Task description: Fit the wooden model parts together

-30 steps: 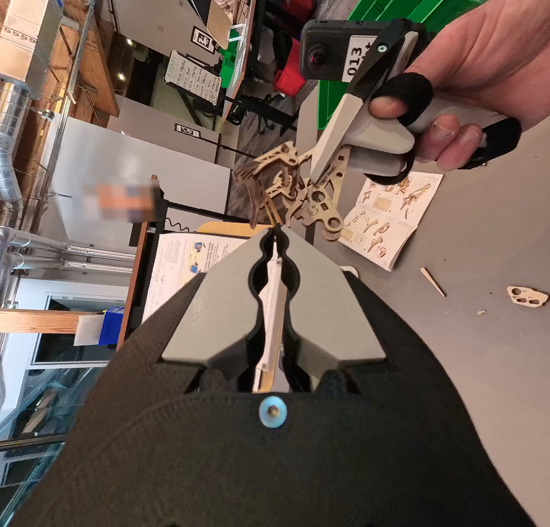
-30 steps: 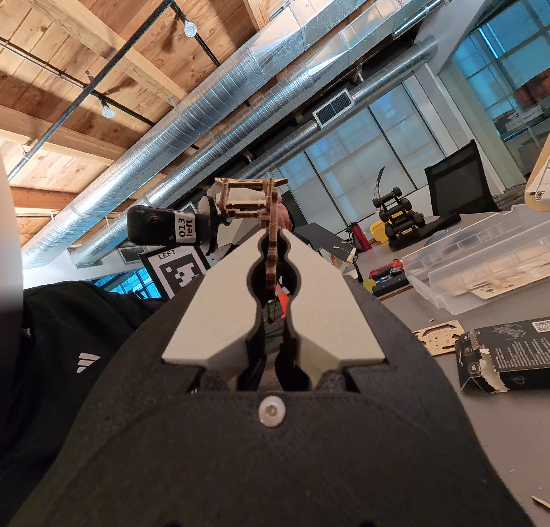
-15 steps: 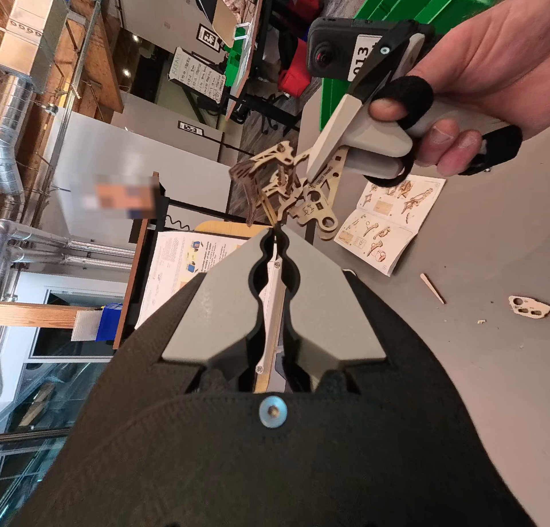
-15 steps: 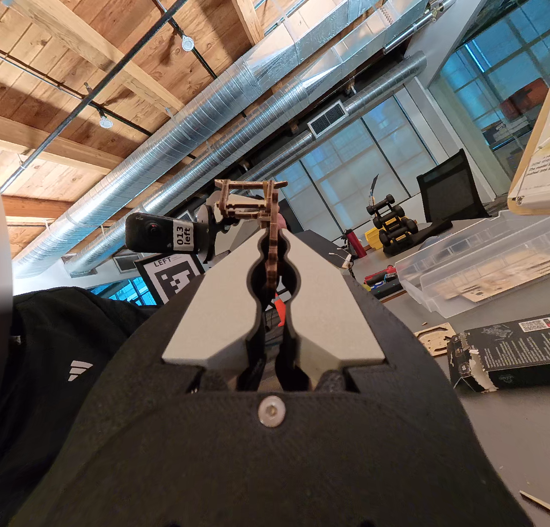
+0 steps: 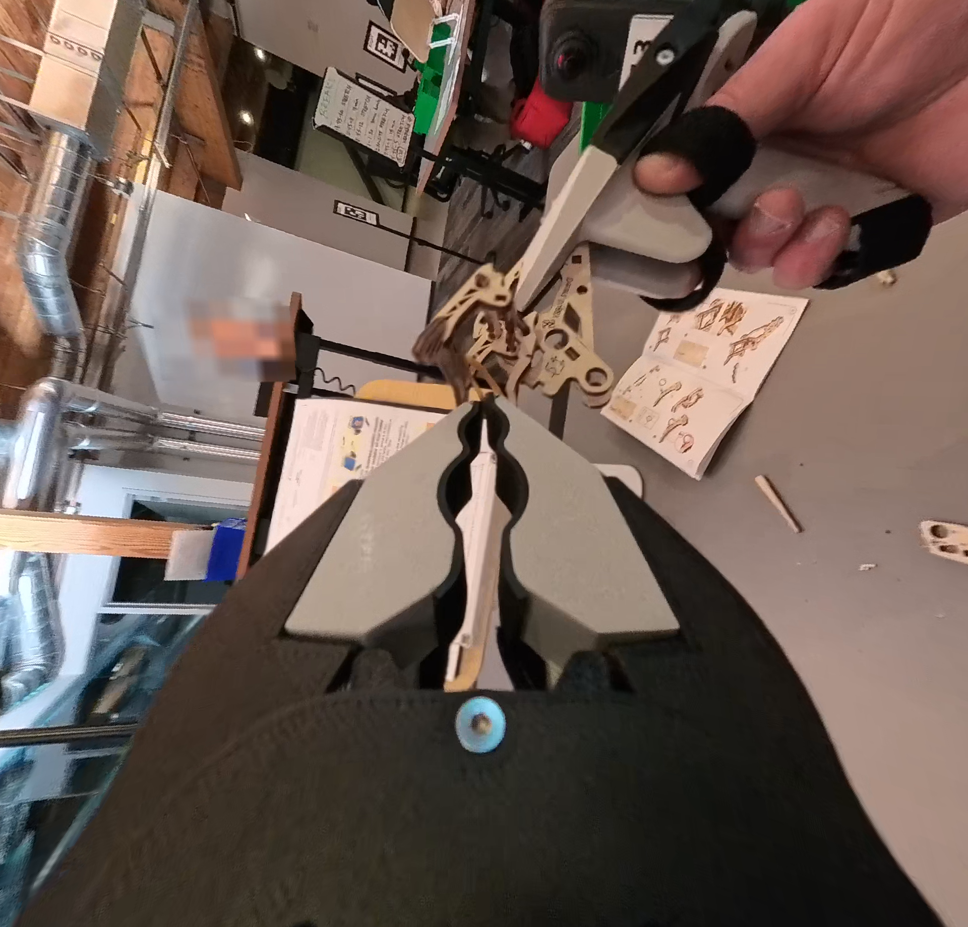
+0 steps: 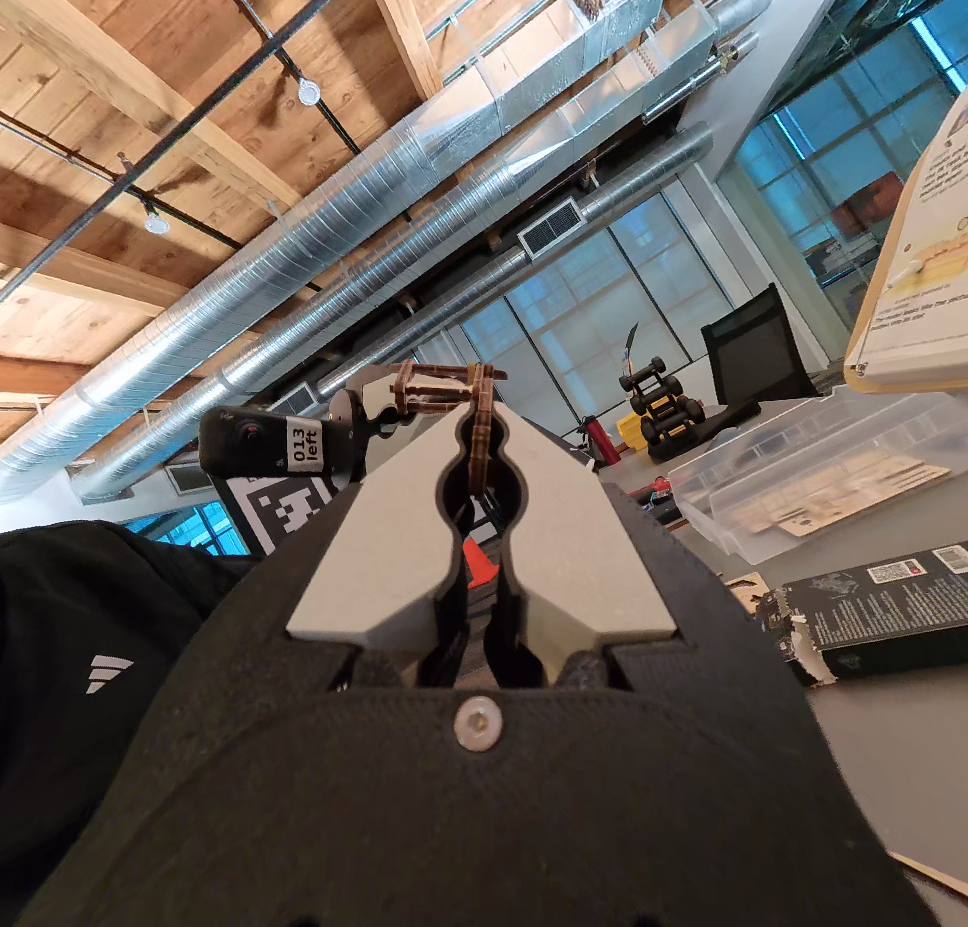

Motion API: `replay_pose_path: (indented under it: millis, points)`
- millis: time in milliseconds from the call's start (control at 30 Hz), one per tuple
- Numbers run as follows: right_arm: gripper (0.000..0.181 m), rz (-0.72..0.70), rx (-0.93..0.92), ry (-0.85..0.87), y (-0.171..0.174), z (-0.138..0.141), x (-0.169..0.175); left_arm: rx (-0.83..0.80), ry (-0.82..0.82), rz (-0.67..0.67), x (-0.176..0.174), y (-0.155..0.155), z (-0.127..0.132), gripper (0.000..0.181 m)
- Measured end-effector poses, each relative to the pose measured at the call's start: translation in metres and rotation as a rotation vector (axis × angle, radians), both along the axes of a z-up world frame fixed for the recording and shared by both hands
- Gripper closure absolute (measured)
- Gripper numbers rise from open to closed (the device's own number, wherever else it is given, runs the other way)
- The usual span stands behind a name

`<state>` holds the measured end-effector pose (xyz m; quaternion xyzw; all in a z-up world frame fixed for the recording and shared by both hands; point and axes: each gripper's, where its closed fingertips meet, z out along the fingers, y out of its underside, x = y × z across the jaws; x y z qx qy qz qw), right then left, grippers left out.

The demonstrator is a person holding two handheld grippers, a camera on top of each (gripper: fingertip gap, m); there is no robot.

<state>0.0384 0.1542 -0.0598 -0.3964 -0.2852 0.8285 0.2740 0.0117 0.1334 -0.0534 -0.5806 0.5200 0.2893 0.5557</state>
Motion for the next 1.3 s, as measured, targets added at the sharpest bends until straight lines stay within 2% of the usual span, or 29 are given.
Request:
replay_pose_path:
  millis: [733,1300]
  points:
    - [0.181,-0.005,-0.075,0.036,0.012,-0.004,0.003,0.051,0.056,0.018,0.002,0.003,-0.015,0.181]
    - [0.181,-0.080,-0.091,0.043,0.020,-0.002,0.004,0.110,-0.032,0.085,0.009,0.007,-0.014,0.181]
